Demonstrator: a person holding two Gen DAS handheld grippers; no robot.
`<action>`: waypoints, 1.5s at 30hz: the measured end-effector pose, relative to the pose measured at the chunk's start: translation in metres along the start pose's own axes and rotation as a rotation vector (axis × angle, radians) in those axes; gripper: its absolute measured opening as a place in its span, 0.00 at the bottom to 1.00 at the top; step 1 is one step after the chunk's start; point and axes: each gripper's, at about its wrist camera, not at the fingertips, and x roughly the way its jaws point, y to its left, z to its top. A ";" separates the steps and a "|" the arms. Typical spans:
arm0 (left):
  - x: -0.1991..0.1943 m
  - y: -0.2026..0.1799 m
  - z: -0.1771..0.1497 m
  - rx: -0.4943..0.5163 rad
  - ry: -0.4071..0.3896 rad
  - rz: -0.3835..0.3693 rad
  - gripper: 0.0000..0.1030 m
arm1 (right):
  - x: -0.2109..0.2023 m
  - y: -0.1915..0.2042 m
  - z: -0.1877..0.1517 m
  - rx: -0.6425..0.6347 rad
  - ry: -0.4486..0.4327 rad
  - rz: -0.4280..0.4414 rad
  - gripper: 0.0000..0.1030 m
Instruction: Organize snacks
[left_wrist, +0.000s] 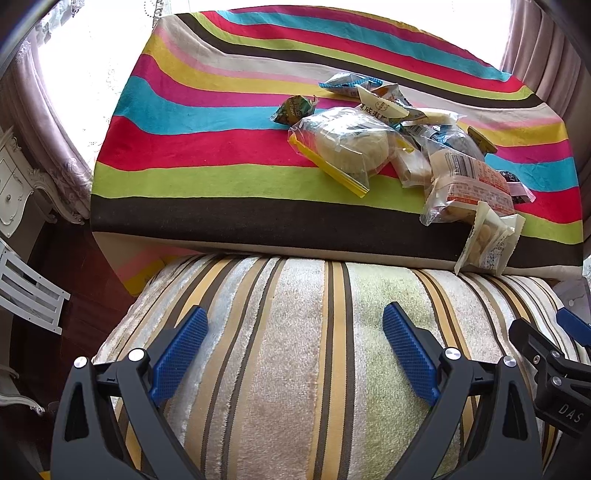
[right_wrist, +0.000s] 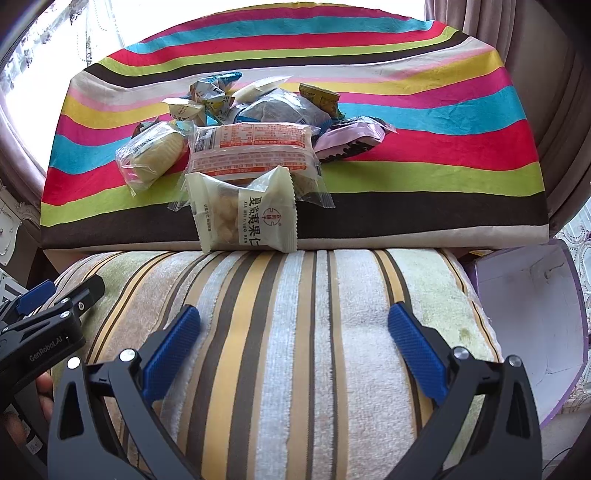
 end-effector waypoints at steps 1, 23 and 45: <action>0.000 0.000 0.000 0.000 0.001 -0.001 0.89 | -0.001 0.000 -0.001 0.001 -0.006 0.001 0.99; 0.001 -0.001 0.003 -0.001 0.001 -0.002 0.89 | -0.001 0.000 0.000 0.000 -0.007 0.002 0.99; 0.001 -0.001 0.002 -0.003 0.001 -0.002 0.89 | -0.001 0.000 -0.001 0.000 -0.010 0.002 0.99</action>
